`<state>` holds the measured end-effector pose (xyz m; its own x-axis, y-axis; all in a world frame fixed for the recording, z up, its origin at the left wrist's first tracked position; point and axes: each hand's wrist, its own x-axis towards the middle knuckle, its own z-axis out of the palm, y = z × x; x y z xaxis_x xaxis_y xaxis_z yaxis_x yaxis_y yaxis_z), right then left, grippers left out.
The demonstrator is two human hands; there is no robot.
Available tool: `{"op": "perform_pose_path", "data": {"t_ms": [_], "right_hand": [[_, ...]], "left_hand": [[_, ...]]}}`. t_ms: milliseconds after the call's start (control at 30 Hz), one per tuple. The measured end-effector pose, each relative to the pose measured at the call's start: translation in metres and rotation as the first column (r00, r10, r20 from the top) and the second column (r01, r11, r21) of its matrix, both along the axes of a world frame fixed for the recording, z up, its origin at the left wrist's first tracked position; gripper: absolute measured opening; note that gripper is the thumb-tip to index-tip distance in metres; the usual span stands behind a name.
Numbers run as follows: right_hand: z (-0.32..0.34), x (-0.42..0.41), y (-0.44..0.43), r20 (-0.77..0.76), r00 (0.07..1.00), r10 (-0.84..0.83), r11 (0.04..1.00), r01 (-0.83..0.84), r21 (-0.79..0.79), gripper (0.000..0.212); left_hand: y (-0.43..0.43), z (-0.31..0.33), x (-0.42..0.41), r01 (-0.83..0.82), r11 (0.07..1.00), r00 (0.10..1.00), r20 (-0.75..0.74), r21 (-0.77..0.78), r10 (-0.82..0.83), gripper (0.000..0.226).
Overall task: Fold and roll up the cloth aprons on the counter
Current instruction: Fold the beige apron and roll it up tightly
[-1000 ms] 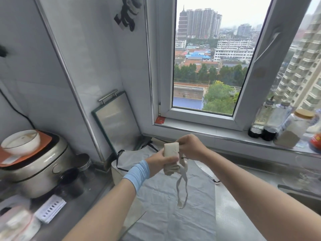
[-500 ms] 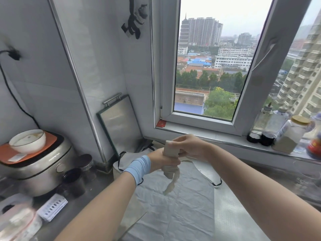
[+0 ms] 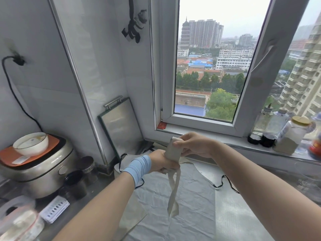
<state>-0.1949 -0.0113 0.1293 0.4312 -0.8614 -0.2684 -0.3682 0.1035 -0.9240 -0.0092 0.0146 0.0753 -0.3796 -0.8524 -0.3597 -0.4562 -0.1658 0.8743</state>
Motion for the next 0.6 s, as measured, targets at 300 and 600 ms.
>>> {"op": "perform_pose_path", "data": {"t_ms": [300,600], "right_hand": [[-0.017,-0.001,0.004,0.254,0.948,-0.195,0.977,0.211,-0.04,0.044],[-0.044,0.002,0.014,0.228,0.958,-0.174,0.983,0.155,0.098,0.01]], "left_hand": [[-0.009,0.009,-0.005,-0.142,0.986,0.943,-0.314,-0.092,0.107,0.042],[-0.024,0.029,0.016,-0.378,0.905,0.699,-0.58,0.196,0.418,0.023]]}}
